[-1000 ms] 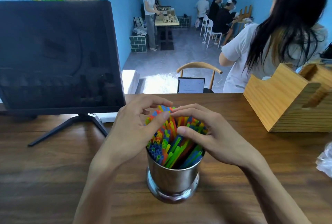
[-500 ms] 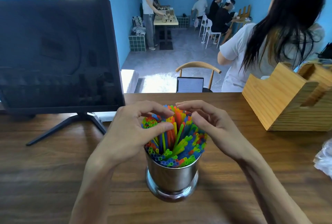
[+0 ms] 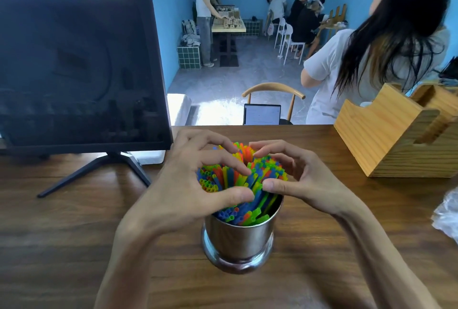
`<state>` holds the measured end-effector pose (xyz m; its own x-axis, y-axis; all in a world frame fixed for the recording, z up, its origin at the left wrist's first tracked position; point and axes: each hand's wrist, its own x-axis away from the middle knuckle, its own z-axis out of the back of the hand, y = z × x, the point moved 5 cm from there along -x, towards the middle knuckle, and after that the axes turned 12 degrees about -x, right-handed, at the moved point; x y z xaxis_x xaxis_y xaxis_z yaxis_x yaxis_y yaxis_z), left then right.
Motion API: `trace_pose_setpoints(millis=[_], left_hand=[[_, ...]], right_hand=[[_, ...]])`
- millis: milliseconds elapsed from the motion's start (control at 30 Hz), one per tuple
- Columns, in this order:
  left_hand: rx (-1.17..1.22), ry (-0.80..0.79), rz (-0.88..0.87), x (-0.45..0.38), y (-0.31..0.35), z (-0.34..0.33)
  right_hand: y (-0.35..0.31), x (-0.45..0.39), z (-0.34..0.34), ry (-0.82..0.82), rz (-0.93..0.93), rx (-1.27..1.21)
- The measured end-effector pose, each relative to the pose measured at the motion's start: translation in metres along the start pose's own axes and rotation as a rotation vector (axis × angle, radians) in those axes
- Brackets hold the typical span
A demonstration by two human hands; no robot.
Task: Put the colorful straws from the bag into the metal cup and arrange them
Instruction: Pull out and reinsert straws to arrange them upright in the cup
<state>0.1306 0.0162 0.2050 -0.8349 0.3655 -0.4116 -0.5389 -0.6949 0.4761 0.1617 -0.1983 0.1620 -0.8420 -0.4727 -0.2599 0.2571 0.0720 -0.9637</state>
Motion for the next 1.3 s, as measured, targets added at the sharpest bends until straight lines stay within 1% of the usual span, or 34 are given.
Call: trace_pose_setpoints(millis=[67,133,333,433,600,800,933,1100,1200,1300], left_hand=[[-0.055,-0.087,-0.015,0.003,0.000,-0.002],[-0.059,-0.155,-0.017,0.005,-0.001,-0.002],[-0.049,-0.199,-0.035,0.009,0.000,0.002],[-0.024,-0.160,-0.026,0.011,-0.002,0.005],[0.090,-0.018,0.062,0.006,-0.013,0.007],[0.137,0.040,0.101,0.006,-0.018,0.007],[0.143,0.069,0.108,0.006,-0.017,0.007],[0.130,0.106,0.139,0.009,-0.019,0.008],[0.129,0.102,0.110,0.007,-0.016,0.008],[0.088,0.134,0.057,0.006,-0.010,0.008]], right_hand=[[-0.001,0.000,-0.001,0.007,0.001,-0.008],[-0.002,0.001,-0.002,0.014,0.003,-0.018],[-0.001,0.001,-0.002,0.024,-0.009,-0.046],[0.000,0.001,-0.002,0.023,0.000,-0.046],[0.003,0.001,0.000,0.065,0.028,-0.085],[0.008,0.002,0.005,0.189,0.031,-0.132],[0.009,0.003,0.006,0.204,-0.006,-0.148],[0.006,0.005,0.007,0.233,0.014,-0.172],[0.006,0.005,0.006,0.241,-0.001,-0.141],[0.004,0.007,0.008,0.290,0.032,-0.137]])
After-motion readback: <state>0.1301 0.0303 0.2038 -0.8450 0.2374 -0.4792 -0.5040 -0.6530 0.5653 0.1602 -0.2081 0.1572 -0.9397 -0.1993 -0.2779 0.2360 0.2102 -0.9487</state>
